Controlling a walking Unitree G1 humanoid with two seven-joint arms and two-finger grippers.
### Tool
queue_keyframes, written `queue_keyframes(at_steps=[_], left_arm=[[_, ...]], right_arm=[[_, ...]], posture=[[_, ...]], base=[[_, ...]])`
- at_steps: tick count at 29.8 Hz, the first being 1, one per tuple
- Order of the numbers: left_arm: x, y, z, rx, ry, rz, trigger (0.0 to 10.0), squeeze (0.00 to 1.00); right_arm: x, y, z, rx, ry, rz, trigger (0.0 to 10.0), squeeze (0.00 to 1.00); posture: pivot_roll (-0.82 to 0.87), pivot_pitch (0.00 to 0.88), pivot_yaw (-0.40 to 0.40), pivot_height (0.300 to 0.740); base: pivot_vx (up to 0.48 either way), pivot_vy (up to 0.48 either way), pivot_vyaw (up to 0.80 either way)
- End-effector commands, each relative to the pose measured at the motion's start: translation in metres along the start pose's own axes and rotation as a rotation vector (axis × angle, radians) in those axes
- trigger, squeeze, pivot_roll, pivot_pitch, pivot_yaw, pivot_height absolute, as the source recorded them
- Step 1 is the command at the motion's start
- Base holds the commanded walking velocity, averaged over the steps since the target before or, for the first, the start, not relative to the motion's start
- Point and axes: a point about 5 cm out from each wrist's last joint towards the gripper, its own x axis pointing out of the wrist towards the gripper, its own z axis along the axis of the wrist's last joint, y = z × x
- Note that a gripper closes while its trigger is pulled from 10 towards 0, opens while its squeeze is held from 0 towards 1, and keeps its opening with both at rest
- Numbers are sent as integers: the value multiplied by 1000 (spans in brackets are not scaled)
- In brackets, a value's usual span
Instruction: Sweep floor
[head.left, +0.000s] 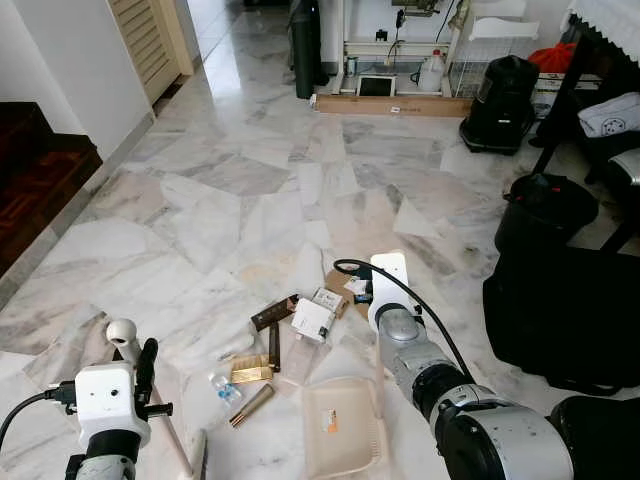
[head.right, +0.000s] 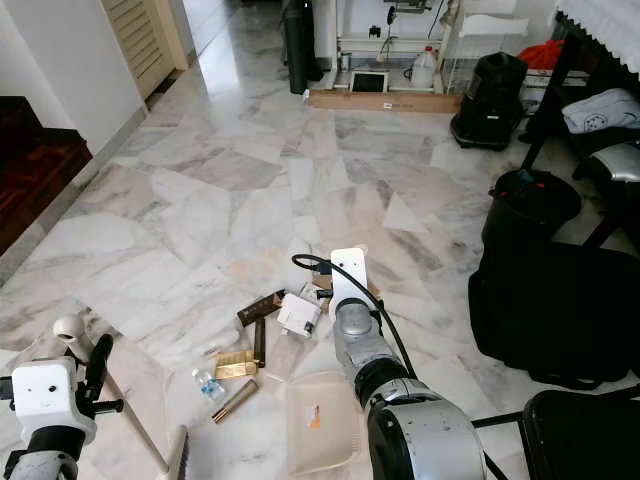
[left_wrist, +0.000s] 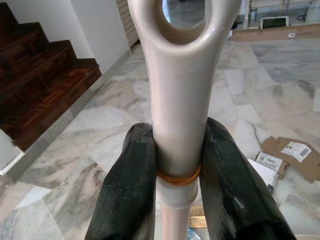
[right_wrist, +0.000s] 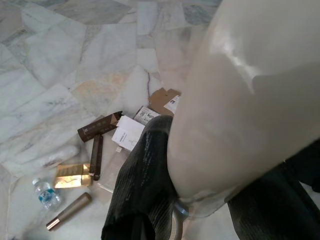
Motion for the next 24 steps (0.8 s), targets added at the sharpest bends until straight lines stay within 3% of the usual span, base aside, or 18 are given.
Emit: queue_keyframes(at_steps=[1,18,20,24], left_arm=[[3,4,3,30,-22,-3,10000,0],[2,12,4,22,-42,69,10000,0],[1,13,6,23,-56,81,10000,0],[0,14,8,11,-72,97,10000,0]], right_arm=[[-1,4,1,13,-4,8,10000,0],[-1,7,2,66,-12,34,10000,0],[0,4,6,24,-47,31,10000,0],[0,1,9,46,-69,29,10000,0]], posture=[[83,77,32,740],[82,66,41,740],[81,62,42,740],[75,55,43,740]], base=[[0,0,0],[0,0,0],[0,0,0],[0,0,0]])
